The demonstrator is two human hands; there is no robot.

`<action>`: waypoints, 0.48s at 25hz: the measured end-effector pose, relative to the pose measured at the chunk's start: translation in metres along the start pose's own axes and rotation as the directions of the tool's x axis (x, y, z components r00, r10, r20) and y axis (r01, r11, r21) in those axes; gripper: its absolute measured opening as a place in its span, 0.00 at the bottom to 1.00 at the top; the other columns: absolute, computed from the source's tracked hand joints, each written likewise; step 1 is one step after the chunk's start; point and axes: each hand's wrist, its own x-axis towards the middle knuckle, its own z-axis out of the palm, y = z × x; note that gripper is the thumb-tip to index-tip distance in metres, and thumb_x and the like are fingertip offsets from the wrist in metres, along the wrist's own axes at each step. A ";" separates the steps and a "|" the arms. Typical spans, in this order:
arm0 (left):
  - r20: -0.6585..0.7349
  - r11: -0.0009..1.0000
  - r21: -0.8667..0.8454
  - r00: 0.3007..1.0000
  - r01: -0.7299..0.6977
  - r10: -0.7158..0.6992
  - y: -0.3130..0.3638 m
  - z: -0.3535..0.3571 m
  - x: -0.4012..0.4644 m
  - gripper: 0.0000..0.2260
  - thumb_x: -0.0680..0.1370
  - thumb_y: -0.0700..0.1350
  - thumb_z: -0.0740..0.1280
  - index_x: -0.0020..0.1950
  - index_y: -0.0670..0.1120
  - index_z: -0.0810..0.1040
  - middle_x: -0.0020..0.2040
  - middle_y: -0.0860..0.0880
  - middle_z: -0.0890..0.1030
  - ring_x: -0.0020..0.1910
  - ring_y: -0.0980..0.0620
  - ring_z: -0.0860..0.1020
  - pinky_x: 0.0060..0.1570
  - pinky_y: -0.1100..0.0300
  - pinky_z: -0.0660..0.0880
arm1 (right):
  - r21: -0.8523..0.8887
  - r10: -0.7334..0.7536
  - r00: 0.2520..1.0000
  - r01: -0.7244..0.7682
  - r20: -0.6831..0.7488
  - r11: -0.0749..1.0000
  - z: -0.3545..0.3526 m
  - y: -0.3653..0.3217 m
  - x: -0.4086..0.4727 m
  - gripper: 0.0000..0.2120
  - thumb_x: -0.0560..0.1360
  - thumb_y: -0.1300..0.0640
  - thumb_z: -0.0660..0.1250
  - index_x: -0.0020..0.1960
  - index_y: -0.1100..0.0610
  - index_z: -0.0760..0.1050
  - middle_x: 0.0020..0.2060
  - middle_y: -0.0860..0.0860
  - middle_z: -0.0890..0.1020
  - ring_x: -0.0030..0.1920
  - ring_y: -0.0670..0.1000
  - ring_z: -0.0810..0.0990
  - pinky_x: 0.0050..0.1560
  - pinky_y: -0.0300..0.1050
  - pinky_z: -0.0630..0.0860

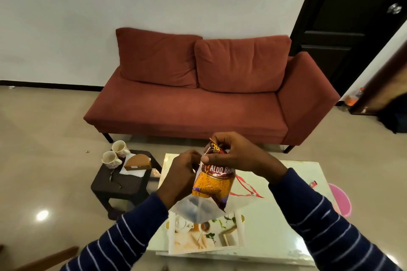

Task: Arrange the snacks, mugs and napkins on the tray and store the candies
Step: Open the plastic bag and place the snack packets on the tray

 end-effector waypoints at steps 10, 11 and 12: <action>-0.067 0.943 0.117 0.950 0.311 -0.305 -0.072 0.057 -0.014 0.15 0.71 0.34 0.73 0.57 0.43 0.84 0.51 0.47 0.81 0.45 0.53 0.79 0.47 0.63 0.78 | 0.808 0.520 0.814 -0.114 -0.257 0.578 0.012 0.155 -0.002 0.17 0.74 0.41 0.70 0.44 0.55 0.78 0.37 0.54 0.81 0.38 0.53 0.80 0.43 0.47 0.79; -0.073 0.933 0.146 0.944 0.330 -0.323 -0.085 0.064 -0.019 0.16 0.71 0.34 0.73 0.57 0.43 0.84 0.50 0.47 0.81 0.45 0.54 0.78 0.47 0.66 0.76 | 0.842 0.612 0.764 -0.183 -0.203 0.508 0.012 0.187 -0.004 0.18 0.75 0.40 0.69 0.49 0.56 0.78 0.41 0.57 0.81 0.41 0.56 0.80 0.44 0.49 0.78; -0.075 0.921 0.165 0.936 0.352 -0.344 -0.097 0.072 -0.025 0.16 0.71 0.34 0.73 0.58 0.43 0.83 0.50 0.48 0.80 0.44 0.56 0.77 0.47 0.70 0.74 | 0.846 0.694 0.701 -0.264 -0.162 0.464 0.014 0.219 -0.005 0.19 0.74 0.39 0.70 0.51 0.55 0.76 0.43 0.58 0.79 0.42 0.58 0.79 0.43 0.49 0.78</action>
